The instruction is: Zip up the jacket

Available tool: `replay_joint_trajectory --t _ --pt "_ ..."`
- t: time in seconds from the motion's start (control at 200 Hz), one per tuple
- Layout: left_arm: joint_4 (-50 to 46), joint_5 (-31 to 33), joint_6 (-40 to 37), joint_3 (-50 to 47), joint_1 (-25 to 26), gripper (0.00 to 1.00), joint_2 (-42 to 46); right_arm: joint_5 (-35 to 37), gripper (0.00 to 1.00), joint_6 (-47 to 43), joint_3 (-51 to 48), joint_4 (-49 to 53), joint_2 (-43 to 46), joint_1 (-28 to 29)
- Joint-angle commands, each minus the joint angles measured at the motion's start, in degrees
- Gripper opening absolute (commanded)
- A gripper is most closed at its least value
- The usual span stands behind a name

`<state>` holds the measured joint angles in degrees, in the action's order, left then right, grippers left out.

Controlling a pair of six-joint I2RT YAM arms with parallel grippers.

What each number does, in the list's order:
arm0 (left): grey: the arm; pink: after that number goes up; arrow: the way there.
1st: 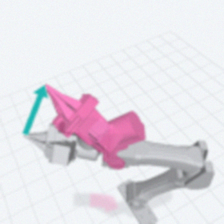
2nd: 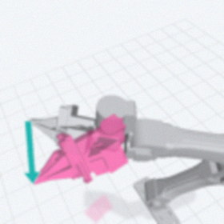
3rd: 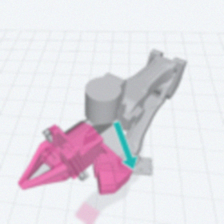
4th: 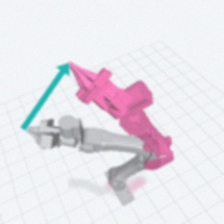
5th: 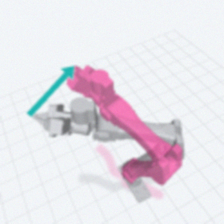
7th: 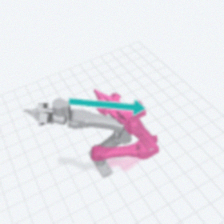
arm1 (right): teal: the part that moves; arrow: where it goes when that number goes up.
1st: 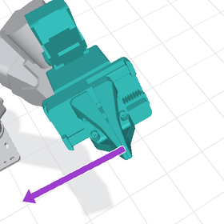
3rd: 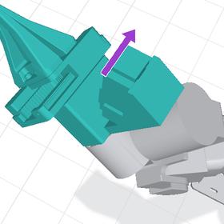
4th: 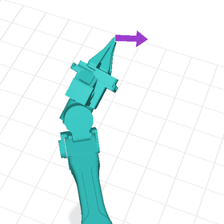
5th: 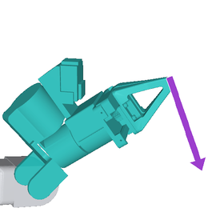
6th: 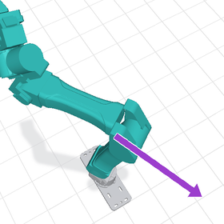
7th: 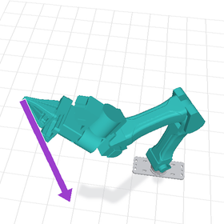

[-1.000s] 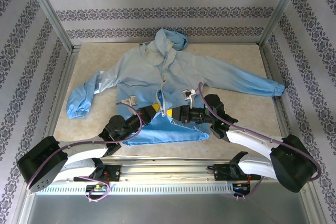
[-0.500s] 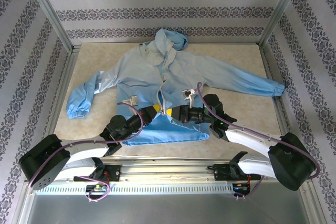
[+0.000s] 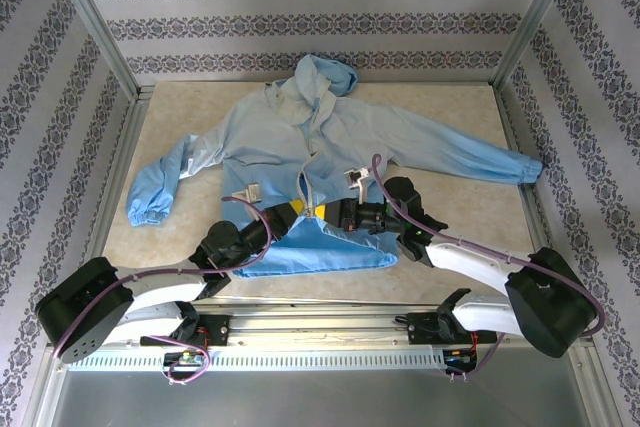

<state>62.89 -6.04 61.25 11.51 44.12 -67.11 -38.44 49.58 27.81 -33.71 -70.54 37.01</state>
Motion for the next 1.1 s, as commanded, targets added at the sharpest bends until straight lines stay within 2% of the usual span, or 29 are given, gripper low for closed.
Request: replay_joint_trajectory --t 0.0,0.495,0.879,1.094 --pt "2.90 -2.35 1.13 -0.87 -0.72 0.00 1.47 0.58 0.00 -0.79 2.33 -4.03 -0.81 0.24" --pt "-4.45 -2.57 0.97 -0.97 -0.77 0.00 6.69 1.26 0.00 -1.11 2.86 -5.65 -2.40 0.41" --pt "-6.00 -0.44 3.61 -1.14 -0.79 0.00 5.53 2.40 0.00 -0.05 1.63 -11.26 -3.80 0.89" --pt "-15.44 -0.06 -0.27 1.06 -0.79 0.00 8.96 2.57 0.00 0.59 1.55 -11.90 -3.81 0.87"
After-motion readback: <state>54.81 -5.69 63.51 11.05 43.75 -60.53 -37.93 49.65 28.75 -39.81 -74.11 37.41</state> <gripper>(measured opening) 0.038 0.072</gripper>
